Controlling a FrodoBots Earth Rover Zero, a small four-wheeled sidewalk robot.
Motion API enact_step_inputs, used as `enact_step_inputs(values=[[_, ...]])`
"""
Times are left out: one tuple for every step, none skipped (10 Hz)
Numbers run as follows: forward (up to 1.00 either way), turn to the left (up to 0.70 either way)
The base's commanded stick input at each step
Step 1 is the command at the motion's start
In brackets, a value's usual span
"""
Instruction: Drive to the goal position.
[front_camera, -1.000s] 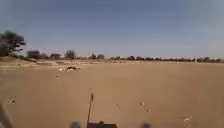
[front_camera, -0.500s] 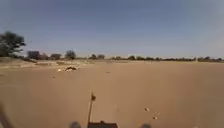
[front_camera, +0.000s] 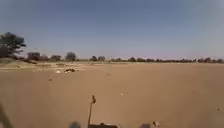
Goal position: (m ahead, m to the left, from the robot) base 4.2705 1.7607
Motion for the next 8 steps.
enact_step_inputs(values=[[0.50,0.01],[0.50,0.05],[0.50,0.07],[0.50,0.03],[0.44,0.00],[0.21,0.00],[0.00,0.00],[0.00,0.00]])
